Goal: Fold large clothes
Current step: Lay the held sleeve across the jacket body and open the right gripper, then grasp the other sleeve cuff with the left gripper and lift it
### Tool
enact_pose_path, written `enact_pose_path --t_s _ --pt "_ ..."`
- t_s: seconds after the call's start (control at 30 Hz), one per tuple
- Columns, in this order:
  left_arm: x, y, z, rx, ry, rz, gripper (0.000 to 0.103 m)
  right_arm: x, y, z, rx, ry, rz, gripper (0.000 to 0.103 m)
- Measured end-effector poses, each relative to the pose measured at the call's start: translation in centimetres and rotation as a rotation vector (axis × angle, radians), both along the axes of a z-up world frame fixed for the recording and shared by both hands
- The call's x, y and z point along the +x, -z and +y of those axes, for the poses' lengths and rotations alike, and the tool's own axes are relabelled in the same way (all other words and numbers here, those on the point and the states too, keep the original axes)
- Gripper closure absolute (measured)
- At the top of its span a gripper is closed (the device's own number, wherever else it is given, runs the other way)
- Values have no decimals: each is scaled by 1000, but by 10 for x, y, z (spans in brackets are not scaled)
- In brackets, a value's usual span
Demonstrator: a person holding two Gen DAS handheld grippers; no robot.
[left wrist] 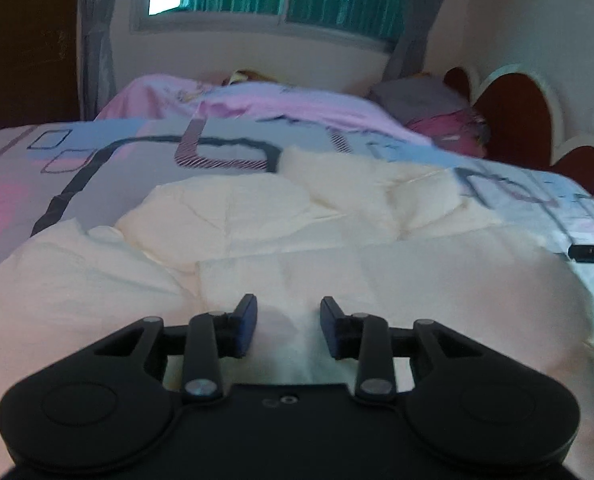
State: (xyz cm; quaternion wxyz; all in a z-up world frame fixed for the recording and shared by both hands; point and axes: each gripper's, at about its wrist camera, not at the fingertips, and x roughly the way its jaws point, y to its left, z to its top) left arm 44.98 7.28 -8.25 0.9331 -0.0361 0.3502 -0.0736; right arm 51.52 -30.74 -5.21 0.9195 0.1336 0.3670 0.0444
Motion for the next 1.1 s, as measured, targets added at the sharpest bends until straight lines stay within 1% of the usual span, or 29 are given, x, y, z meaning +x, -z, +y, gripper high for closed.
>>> enact_pose_path --t_s 0.07,0.13,0.2,0.23,0.3,0.33,0.37,0.43,0.47,0.5,0.53,0.6,0.63,0.67,0.7,0.73,0.8,0.9,0.93,1.0,1.1 --pt "-16 -1 -6 -7 15 -8 69 -25 -2 5 9 -25 3 82" --pt "-22 5 -12 -13 27 9 69 -39 1 17 -17 -54 20 82" --pt "-17 21 -17 21 26 62 68 -37 19 29 -83 -62 89 82" --pt "-15 27 -16 20 24 72 68 -37 29 30 -84 -57 112 83" --pt "-11 31 -17 22 15 78 66 -36 34 30 -66 -36 115 83" --pt "-11 29 -19 31 11 81 67 -39 29 29 -56 -19 107 82" --pt "-12 25 -19 36 5 75 65 -43 23 26 -41 -5 88 82" --pt "-21 18 -16 34 -15 39 44 -58 12 20 -14 20 48 82" --pt "-28 15 -12 39 -39 21 24 -64 10 17 -16 29 44 82" --pt "-35 13 -8 51 -72 8 11 -74 7 15 -15 40 38 82" --pt "-42 10 -1 61 -107 -6 11 -81 5 12 -11 53 36 82" --pt "-56 8 19 40 -161 -6 12 -97 2 5 0 82 33 82" --pt "-65 8 33 21 -202 -2 13 -105 0 3 -1 99 33 71" --pt "-75 8 48 0 -247 4 15 -112 -2 3 -6 118 29 28" --pt "-84 9 63 -14 -290 13 19 -116 -6 3 -13 131 8 14" --pt "-95 11 79 -25 -339 25 21 -121 -8 3 -13 129 -14 11" --pt "-117 15 114 -49 -446 46 27 -123 -9 6 -18 127 -2 12" --pt "-150 21 164 -98 -611 69 30 -120 -10 15 -28 123 4 12" --pt "-160 21 178 -123 -657 68 30 -117 -10 20 -28 115 8 15" --pt "-183 22 205 -186 -747 49 30 -112 -9 33 -39 94 15 15" --pt "-204 20 235 -263 -837 11 31 -101 -10 56 -37 56 15 15"
